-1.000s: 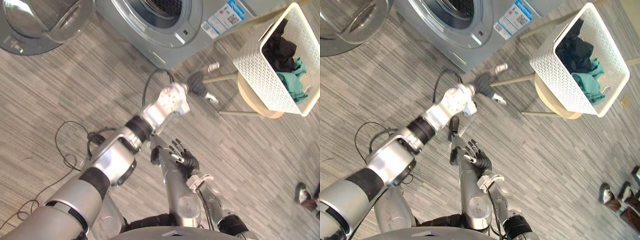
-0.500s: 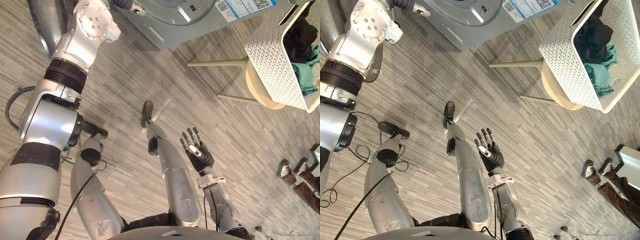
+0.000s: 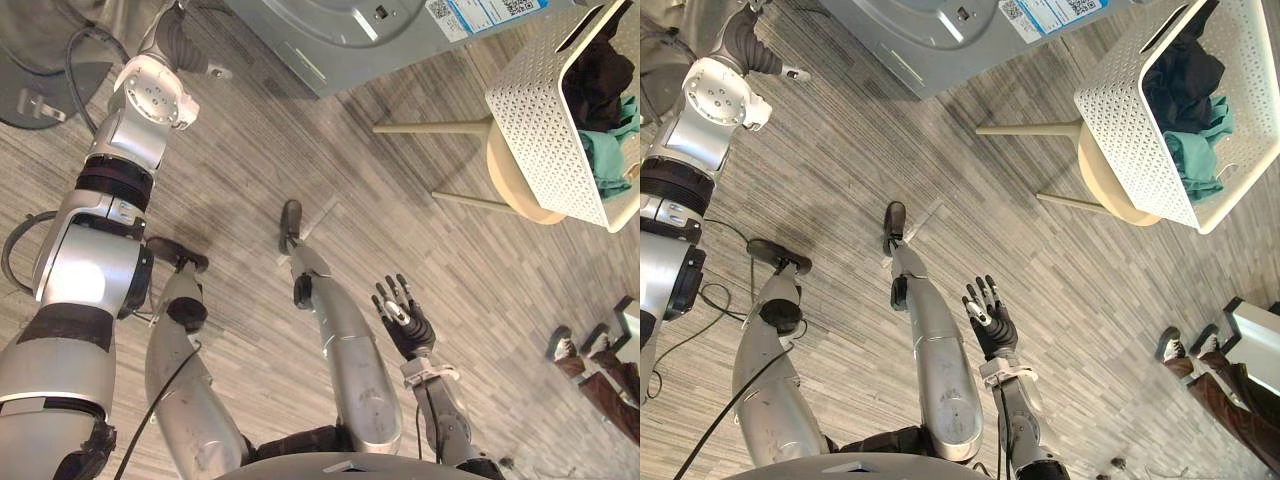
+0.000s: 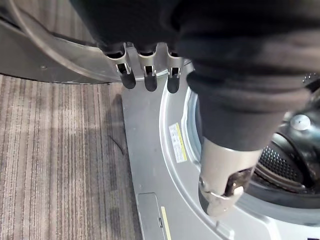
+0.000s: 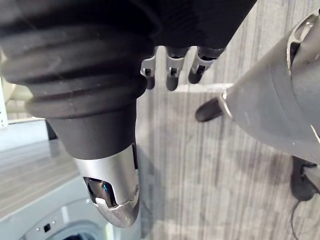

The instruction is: Pick up the laundry basket with both hands and put the clothes into the washing machine.

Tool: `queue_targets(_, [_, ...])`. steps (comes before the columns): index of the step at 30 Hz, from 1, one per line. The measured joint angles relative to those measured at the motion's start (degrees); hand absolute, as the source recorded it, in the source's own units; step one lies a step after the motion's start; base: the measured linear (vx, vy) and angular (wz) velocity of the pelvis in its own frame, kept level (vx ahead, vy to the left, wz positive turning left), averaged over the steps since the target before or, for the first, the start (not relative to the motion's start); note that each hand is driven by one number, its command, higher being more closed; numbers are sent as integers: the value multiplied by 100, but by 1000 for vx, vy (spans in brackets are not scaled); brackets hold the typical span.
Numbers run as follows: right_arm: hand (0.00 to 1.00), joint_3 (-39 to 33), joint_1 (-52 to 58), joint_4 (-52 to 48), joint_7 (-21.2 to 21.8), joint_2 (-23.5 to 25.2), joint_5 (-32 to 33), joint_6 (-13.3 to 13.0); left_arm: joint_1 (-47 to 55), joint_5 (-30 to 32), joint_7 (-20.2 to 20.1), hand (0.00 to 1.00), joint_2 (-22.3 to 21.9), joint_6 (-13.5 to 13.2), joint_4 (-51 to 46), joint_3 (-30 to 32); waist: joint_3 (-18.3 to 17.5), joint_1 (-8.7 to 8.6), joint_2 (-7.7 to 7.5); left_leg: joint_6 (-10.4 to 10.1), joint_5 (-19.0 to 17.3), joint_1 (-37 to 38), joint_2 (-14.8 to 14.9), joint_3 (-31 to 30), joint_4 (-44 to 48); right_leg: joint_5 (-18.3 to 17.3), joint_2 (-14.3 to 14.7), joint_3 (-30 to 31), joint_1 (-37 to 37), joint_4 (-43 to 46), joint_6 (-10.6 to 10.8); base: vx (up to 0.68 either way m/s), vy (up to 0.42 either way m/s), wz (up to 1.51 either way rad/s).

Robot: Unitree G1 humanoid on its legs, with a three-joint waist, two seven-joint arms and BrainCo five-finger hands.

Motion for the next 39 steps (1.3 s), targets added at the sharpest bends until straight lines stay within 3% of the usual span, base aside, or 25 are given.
queue_targets(13, [0, 148, 186, 11, 16, -323, -295, 49, 643, -10, 37, 0, 38, -23, -665, 423, -2, 100, 2, 35, -19, 538, 174, 434, 234, -155, 36, 193, 592, -321, 128, 6, -48, -1])
queue_targets(15, [0, 164, 187, -41, -30, -241, -670, 8, 943, -28, 87, 0, 35, -69, -925, 445, -2, 143, 3, 63, -45, 703, 170, 493, 267, -193, 10, 210, 702, -246, 121, 60, -16, -3])
queue_targets(18, [0, 259, 186, -328, -369, -117, -1468, -329, 1704, -282, 233, 0, -37, -215, -1330, 686, -5, 229, 16, 69, -153, 1065, 172, 585, 405, -270, -51, 321, 893, -12, 58, 76, 13, -10])
queue_targets(21, [0, 250, 187, -299, -647, -87, -2210, -481, 2642, -641, 246, 0, -345, -445, -1740, 822, -18, 312, 72, 51, -280, 1500, 134, 664, 456, -364, -121, 359, 1246, 71, 83, 103, 28, -3])
queue_targets(24, [0, 239, 190, -19, -750, -116, -2650, -505, 3737, -1064, 236, 0, -848, -690, -2207, 861, -38, 440, 255, 22, -379, 1933, 36, 686, 454, -519, -214, 384, 1600, 203, 113, 88, 21, 4])
queue_targets(26, [0, 233, 186, 494, -782, -194, -2718, -481, 4839, -1545, 213, 0, -1449, -954, -2435, 871, -110, 583, 497, -11, -429, 2364, -91, 688, 393, -693, -313, 379, 1954, 340, 146, 103, 17, 9])
queue_targets(27, [0, 228, 187, 591, -781, -217, -2718, -466, 5034, -1639, 192, 0, -1553, -991, -2434, 873, -145, 604, 549, -11, -429, 2429, -121, 686, 367, -723, -332, 375, 2003, 366, 157, 81, 4, 13])
queue_targets(29, [0, 122, 156, 1102, -782, -259, -2766, -455, 5837, -1991, 40, 0, -1872, -1090, -2399, 877, -365, 648, 740, -36, -414, 2640, -306, 668, 203, -826, -431, 367, 2166, 407, 201, 50, 4, 13])
queue_targets(31, [0, -150, -18, 1991, -783, -342, -2915, -455, 6615, -2295, -162, 0, -2144, -1135, -1986, 873, -819, 658, 989, -109, -350, 2729, -595, 442, 2, -890, -541, 336, 2350, 270, 277, 45, 10, 24])
queue_targets(33, [0, -282, -266, 2700, -795, -433, -2940, -443, 6943, -2417, -280, 0, -2230, -1140, -1456, 881, -1070, 620, 1110, -130, -334, 2792, -758, 63, -94, -917, -568, 286, 2618, 73, 351, 34, 22, 36])
queue_targets(39, [0, -700, -334, 3892, -914, -359, -3161, -322, 7640, -2752, -434, 0, -2460, -1133, -440, 1784, -1599, 609, 1056, -202, -359, 3090, -1146, -267, -348, -804, -734, 174, 3277, -420, 522, -2, 64, 28])
